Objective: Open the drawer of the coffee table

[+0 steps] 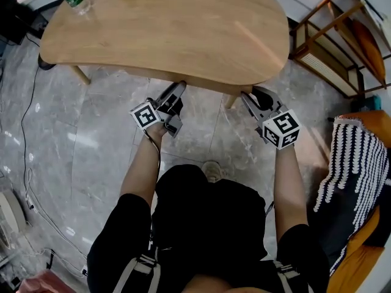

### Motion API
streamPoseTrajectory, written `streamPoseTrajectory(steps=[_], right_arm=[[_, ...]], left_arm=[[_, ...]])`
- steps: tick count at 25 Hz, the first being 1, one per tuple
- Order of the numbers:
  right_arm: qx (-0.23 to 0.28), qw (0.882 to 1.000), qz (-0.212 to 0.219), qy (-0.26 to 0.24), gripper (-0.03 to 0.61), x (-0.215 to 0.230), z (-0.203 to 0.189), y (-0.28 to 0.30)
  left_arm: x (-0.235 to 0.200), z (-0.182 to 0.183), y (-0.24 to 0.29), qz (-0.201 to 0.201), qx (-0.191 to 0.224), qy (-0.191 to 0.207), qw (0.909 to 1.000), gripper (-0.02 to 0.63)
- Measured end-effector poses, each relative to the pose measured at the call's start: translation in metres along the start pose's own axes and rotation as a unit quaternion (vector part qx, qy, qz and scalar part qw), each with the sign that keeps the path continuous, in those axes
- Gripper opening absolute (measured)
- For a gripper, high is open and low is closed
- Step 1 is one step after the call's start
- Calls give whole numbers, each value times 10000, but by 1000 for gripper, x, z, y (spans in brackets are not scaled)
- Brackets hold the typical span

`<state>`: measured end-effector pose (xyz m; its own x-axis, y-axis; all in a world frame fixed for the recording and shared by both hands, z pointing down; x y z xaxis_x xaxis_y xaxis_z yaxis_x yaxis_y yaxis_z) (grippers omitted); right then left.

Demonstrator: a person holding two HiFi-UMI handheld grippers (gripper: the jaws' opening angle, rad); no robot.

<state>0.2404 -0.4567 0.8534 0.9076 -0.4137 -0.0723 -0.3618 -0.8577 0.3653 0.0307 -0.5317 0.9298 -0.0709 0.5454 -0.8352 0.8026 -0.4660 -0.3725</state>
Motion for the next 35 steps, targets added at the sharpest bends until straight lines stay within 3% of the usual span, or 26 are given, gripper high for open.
streamPoseTrajectory(steps=[4,8,16,20,24,35], right_arm=[[-39,10000,62,-44,117,-19,-3,-13],[-119,9998,91,-104,115,-35,-8,-27],[-317,9991,118,-267,110,-58,-10,-45],[-416,9978,304,-411,107,-66,-11,-51],[-460,9963,552,-475,103,-71,-15,-63],[-484,9949,648,-600,98,-101,-18,-81]], left_arm=[[16,-4,-14,-277,-181,203,9992,201],[23,-15,-35,-92,-97,-81,9999,199],[44,-22,-53,-283,-164,121,9994,193],[49,-27,-63,-70,-198,-94,9997,186],[59,-35,-70,-226,-576,276,9977,186],[71,-44,-101,-206,-614,32,9979,166]])
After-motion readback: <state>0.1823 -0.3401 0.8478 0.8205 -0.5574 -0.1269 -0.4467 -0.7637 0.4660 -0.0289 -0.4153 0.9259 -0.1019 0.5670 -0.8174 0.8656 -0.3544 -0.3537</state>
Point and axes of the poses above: the fingertips, and each gripper's own axes: y forward along the fingers, x to its right, z out of its top, the point moved 2 cm from there along -y, backward along the fingers, and after that the axes turned 13 degrees about -z, right-handed, at the moved point
